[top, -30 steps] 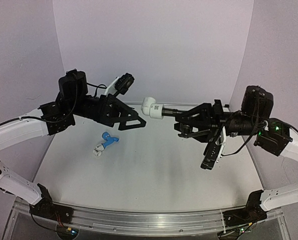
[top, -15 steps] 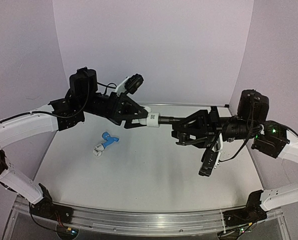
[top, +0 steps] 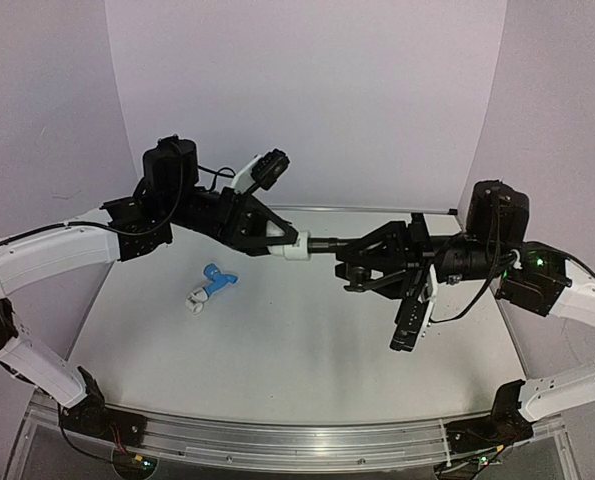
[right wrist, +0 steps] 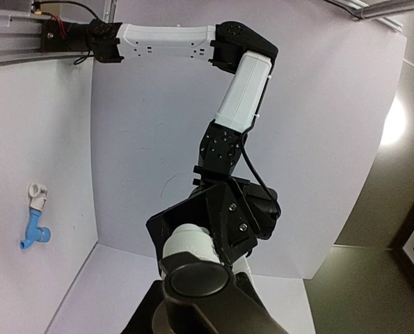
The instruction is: Install the water faucets
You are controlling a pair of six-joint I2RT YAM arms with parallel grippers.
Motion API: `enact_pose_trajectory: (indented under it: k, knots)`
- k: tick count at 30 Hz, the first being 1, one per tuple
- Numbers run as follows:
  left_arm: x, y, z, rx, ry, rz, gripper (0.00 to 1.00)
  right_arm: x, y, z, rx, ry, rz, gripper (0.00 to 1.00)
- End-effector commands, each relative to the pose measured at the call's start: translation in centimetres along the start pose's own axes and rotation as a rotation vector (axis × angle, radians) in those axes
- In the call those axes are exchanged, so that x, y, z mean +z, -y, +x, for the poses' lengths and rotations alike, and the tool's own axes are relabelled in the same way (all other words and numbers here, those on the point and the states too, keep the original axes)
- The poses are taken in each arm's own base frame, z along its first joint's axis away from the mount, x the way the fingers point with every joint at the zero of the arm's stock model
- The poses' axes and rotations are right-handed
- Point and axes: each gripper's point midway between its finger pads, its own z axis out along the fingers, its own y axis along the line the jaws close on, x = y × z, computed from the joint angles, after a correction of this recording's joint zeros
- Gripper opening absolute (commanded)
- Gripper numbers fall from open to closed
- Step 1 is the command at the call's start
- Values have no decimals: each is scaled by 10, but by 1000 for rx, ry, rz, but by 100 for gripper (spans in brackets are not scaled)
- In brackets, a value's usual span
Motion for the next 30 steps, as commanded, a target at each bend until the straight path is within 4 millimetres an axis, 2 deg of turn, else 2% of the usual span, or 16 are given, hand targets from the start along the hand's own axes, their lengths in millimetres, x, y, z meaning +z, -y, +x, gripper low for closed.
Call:
enact_pose_trajectory:
  k: [1, 5, 9, 14, 17, 21, 27, 30]
  knots:
    - [-14, 49, -12, 296, 69, -19, 39, -4, 41, 10, 167, -43, 122, 0]
    - [-22, 56, -16, 401, 103, -81, 34, -5, 59, 13, 419, -30, 183, 0]
    - [-25, 57, -17, 498, 121, -146, 26, -3, 81, 21, 775, 4, 229, 0]
    - [-25, 56, -16, 685, 131, -257, 11, -1, 97, 17, 1149, 105, 232, 0]
    - [-30, 56, -19, 808, 154, -339, 7, 1, 103, 23, 1350, 123, 243, 0]
    - [-31, 55, -15, 1027, 147, -467, 5, 5, 102, 32, 1582, 117, 255, 0]
    - [-13, 42, 6, 1329, 16, -638, 5, 10, 88, 38, 1829, 90, 234, 0]
    - [-5, 41, 15, 1489, -47, -712, 6, 10, 78, 50, 1939, 61, 233, 0]
